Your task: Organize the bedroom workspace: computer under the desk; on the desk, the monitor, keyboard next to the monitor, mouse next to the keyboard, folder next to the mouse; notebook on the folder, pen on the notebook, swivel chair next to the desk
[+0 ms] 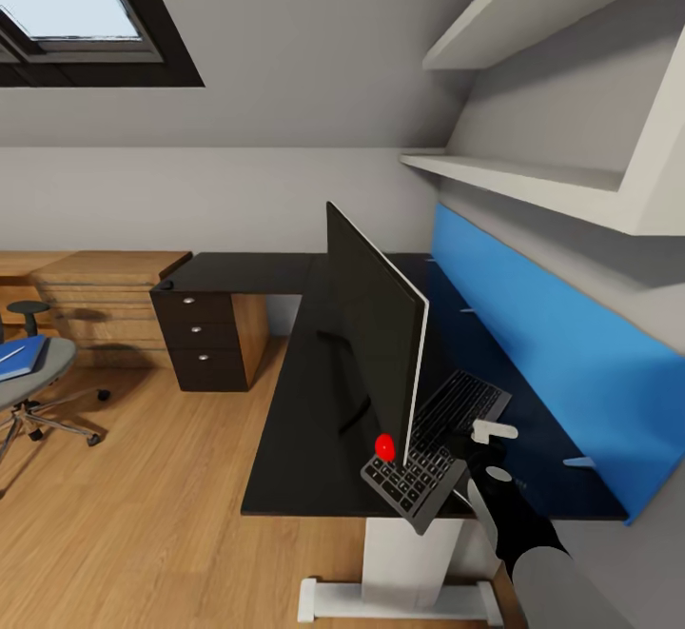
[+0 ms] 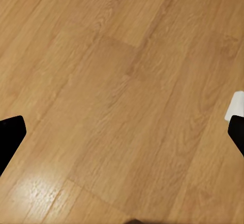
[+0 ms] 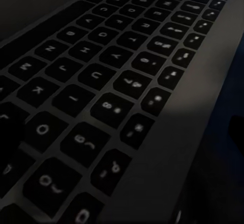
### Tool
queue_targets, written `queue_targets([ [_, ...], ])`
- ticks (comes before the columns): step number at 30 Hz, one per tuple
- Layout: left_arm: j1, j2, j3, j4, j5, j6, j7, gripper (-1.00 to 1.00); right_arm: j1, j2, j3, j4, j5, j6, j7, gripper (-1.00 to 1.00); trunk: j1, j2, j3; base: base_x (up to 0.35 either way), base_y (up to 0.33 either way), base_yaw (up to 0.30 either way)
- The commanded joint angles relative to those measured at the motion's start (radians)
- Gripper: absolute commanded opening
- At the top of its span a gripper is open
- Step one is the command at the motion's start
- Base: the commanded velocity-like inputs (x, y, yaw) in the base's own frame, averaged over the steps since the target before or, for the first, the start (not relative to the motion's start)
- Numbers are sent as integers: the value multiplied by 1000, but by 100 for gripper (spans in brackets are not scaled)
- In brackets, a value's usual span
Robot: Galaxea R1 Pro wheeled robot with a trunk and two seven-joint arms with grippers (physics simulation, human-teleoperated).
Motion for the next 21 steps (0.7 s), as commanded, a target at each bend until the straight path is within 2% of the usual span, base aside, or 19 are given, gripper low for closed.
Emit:
queue_targets([
  [1, -1, 1, -6, 0, 10, -6, 6, 100, -1, 1, -5, 0, 10, 0, 0, 100, 4, -8, -4, 0, 0, 0],
  [4, -1, 0, -6, 1, 10, -6, 6, 100, -1, 1, -5, 0, 10, 0, 0, 100, 15, -29, -14, 0, 0, 0],
  [16, -1, 2, -4, 2, 9, -7, 5, 100, -1, 0, -5, 0, 12, 0, 0, 100, 15, -29, -14, 0, 0, 0],
  [21, 0, 3, -28, 3, 9, -7, 5, 100, -1, -1, -5, 0, 12, 0, 0, 100, 15, -29, -14, 0, 0, 0],
])
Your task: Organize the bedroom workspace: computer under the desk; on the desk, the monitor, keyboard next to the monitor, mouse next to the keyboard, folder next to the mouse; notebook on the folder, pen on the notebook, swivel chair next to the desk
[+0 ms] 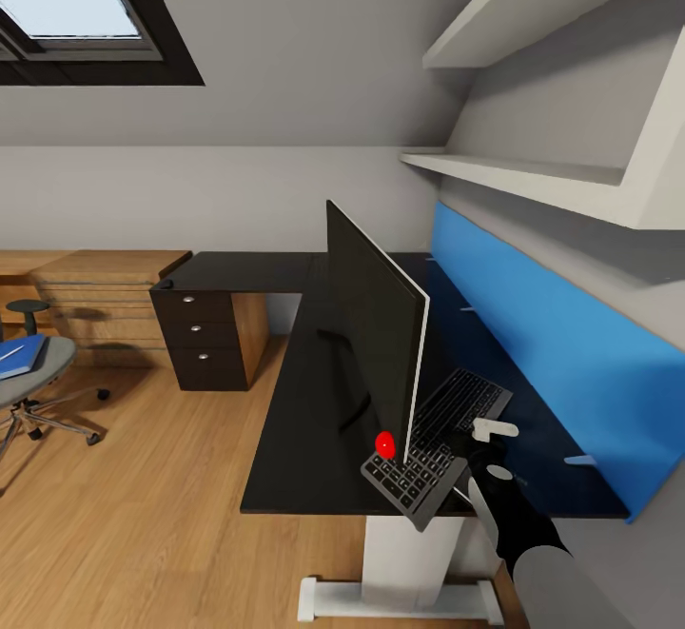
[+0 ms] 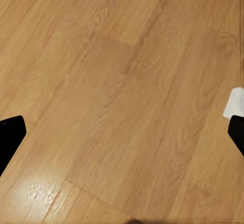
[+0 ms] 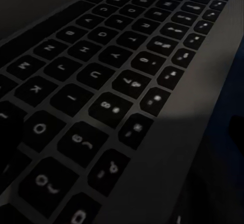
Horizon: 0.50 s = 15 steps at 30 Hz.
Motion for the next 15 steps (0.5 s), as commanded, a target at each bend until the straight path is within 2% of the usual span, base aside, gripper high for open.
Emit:
queue_targets([
  [1, -1, 1, -12, 0, 11, -6, 6, 100, 0, 1, -7, 10, 7, 0, -1, 100, 0, 0, -1, -9, 0, 0],
  [3, -1, 2, -36, 1, 11, -6, 7, 100, 0, 1, -7, 11, 7, 0, -1, 100, 0, 0, -1, -149, 0, 0],
  [6, -1, 2, -47, 0, 11, -6, 7, 100, 0, 0, -7, 11, 7, 0, -1, 100, 0, 0, -1, -222, 0, 0],
  [12, -1, 2, -50, 1, 11, -7, 8, 100, 0, -1, -8, 11, 7, 0, -1, 100, 0, 0, -1, -44, 0, 0],
  [15, -1, 2, -50, 1, 11, -6, 8, 100, 0, -1, -8, 11, 7, 0, -1, 100, 0, 0, -1, -171, 0, 0],
])
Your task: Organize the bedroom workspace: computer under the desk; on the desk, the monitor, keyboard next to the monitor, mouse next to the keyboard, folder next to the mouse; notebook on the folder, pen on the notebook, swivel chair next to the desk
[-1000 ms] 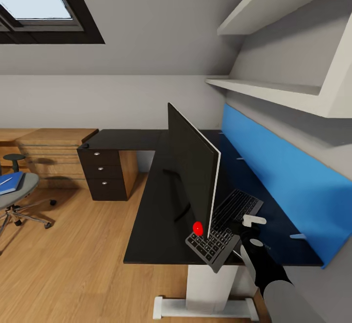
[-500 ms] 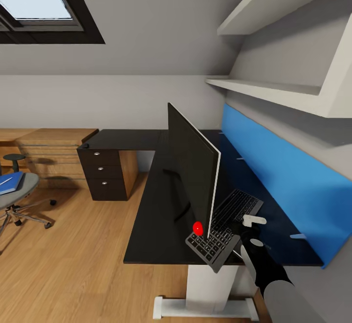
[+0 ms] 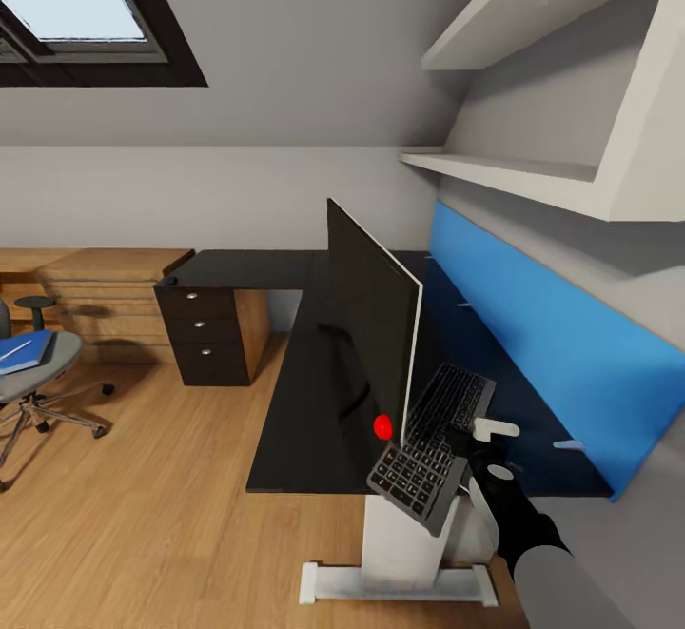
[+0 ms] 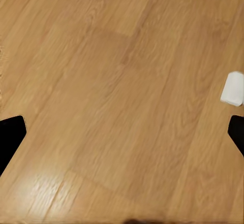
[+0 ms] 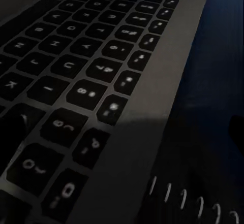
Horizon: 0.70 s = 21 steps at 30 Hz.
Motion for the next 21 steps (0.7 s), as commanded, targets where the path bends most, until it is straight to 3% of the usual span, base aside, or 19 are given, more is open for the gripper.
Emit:
queue_targets([
  [1, 0, 1, -6, 0, 11, -6, 6, 100, 0, 1, -7, 12, 8, -1, -1, 100, 0, -1, -1, -269, 0, 0],
  [14, 0, 1, -6, 0, 11, -6, 6, 100, 0, 1, -7, 12, 8, -1, -1, 100, 0, -1, -1, -164, -33, 0],
  [21, 0, 1, -6, 1, 11, -6, 6, 100, 0, 1, -7, 12, 8, -1, -1, 100, 0, -1, -1, -30, -21, 0],
])
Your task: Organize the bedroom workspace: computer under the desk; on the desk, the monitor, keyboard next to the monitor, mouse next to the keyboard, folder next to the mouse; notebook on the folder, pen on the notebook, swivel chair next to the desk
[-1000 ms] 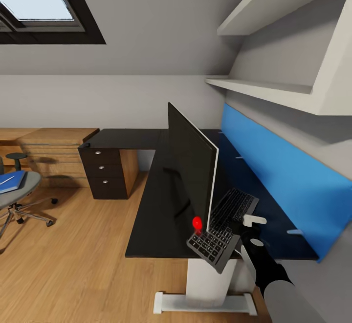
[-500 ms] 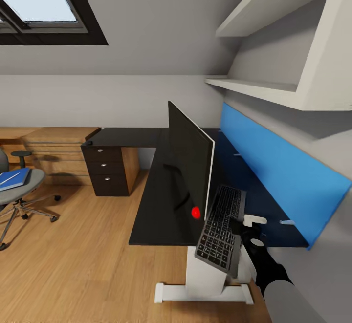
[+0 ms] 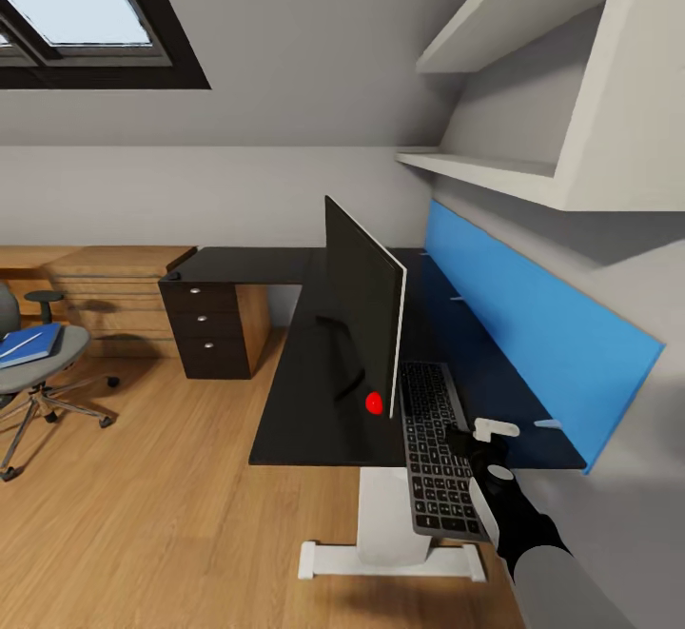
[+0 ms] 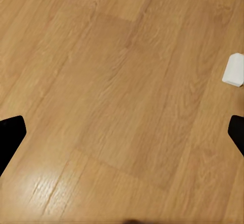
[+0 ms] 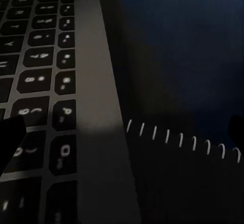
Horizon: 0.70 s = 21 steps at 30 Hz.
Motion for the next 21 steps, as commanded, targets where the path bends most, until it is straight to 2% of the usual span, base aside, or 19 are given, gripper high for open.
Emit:
queue_targets([
  [1, -1, 1, -6, 0, 11, -6, 6, 100, 0, 2, -6, 12, 7, 0, -1, 100, 0, 0, -1, -5, -3, 0],
  [21, -1, 2, -6, 0, 11, -6, 6, 100, 0, 7, -6, -1, 2, -2, -3, 100, 0, 0, -1, 0, 0, 0],
])
